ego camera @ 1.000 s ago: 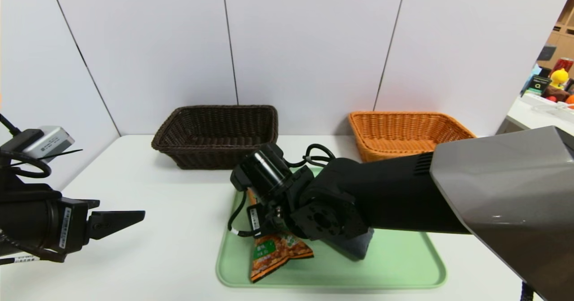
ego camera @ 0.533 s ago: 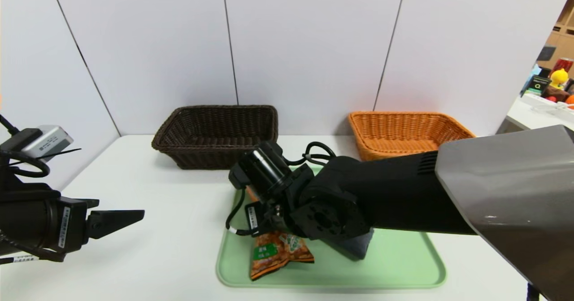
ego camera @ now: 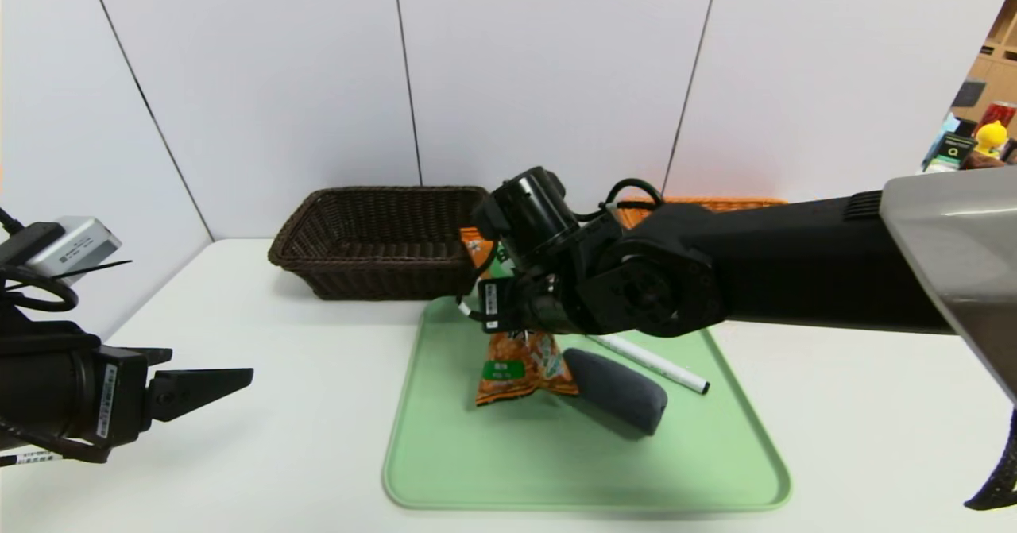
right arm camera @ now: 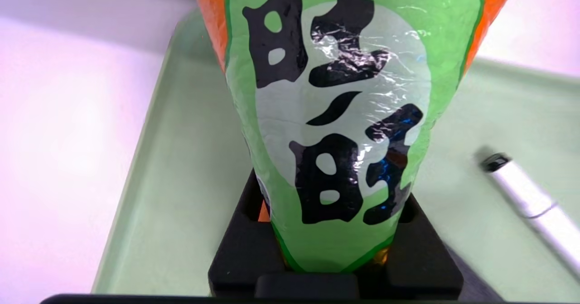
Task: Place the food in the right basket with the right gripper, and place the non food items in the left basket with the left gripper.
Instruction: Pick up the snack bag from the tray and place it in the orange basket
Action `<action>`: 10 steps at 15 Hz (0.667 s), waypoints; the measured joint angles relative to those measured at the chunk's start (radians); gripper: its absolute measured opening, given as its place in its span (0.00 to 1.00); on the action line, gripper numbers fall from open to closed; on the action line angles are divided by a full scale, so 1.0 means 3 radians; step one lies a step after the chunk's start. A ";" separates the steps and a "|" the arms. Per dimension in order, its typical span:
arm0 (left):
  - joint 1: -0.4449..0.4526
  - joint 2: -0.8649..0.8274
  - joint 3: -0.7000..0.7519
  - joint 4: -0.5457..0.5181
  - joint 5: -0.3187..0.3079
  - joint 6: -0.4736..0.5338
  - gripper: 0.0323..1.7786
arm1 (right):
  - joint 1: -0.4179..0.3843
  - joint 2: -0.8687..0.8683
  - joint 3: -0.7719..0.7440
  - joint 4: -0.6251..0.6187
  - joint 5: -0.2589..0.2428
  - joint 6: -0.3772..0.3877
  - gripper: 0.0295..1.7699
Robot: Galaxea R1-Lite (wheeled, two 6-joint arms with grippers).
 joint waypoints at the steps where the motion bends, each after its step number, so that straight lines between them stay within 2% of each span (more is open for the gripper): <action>1: 0.0000 -0.0006 0.0000 0.0000 0.0000 0.0000 0.95 | -0.0035 -0.0038 -0.0009 -0.0001 0.0012 0.0006 0.24; 3: 0.0000 -0.0014 0.0000 0.0000 -0.0002 0.0000 0.95 | -0.0103 -0.0116 -0.0065 -0.0001 0.0029 0.0043 0.24; 6: 0.0001 -0.0030 0.0000 0.0004 -0.0005 -0.0003 0.95 | -0.0205 -0.0238 -0.0172 0.0004 0.0151 0.0139 0.24; 10: 0.0001 -0.0078 0.0006 0.0008 0.0004 -0.0003 0.95 | -0.0428 -0.0409 -0.0171 0.0029 0.0170 0.0146 0.24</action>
